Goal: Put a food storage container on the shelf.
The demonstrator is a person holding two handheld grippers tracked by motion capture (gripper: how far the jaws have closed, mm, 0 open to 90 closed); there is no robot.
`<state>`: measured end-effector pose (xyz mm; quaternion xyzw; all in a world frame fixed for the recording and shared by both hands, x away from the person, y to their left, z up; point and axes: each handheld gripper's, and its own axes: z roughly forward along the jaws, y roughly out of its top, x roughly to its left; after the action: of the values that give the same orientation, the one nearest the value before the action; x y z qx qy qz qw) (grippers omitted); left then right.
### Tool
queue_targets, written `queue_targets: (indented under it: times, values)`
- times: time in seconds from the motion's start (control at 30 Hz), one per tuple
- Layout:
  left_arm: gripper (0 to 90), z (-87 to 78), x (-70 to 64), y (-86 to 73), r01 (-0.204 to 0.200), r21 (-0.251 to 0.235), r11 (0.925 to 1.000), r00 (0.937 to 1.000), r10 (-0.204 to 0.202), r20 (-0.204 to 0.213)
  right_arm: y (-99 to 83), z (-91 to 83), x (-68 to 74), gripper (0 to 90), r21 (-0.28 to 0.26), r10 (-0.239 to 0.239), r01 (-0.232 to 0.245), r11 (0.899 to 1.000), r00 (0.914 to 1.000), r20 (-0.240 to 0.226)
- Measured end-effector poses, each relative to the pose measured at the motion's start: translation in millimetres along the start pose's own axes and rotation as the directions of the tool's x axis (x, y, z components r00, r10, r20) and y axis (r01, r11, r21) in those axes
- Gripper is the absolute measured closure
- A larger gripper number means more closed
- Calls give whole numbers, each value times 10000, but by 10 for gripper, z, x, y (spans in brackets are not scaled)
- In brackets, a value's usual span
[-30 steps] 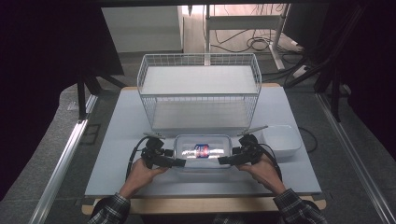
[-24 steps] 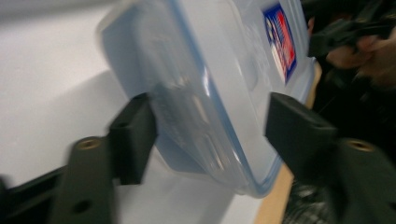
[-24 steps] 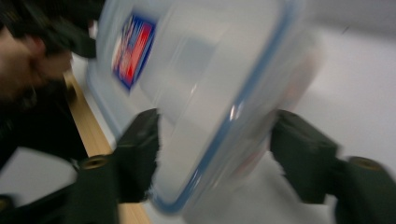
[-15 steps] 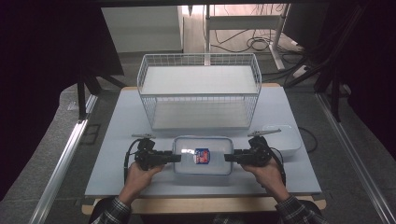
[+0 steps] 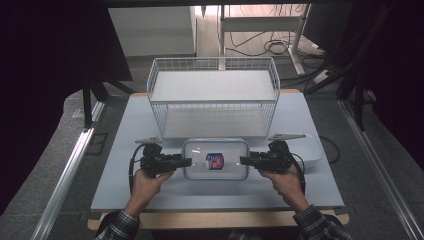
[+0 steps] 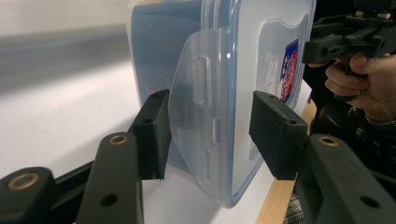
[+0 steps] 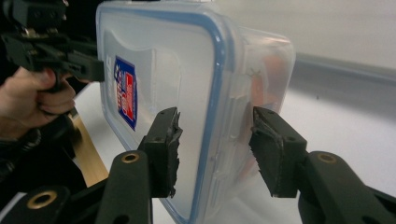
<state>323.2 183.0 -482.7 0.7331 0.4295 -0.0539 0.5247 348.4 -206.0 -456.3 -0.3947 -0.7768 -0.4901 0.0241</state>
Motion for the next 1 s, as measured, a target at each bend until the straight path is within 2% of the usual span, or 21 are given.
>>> queue_targets:
  times: [0.17,0.37,0.77,0.9,0.93,1.0]
  values:
    - [495,-31,-34,80,-136,-75,9999,9998,135,-150,66,-16,-10,534,-159,7,-9,9999,9999,-123]
    - [494,-98,-84,196,-257,-323,9991,9994,248,-261,202,-50,19,534,-297,-220,216,9993,9997,-131]
    - [493,-290,-213,567,-761,-721,9945,9959,723,-540,586,-154,109,534,-693,-684,669,9954,9974,-204]
    - [493,-342,-231,683,-821,-866,9929,9955,775,-553,726,-184,144,534,-788,-833,818,9935,9964,-161]
    - [493,-370,-244,754,-846,-968,9917,9950,790,-604,805,-198,157,534,-852,-895,879,9925,9959,-149]
    - [492,-392,-249,809,-870,-1017,9910,9948,810,-616,835,-203,160,534,-863,-929,912,9921,9955,-163]
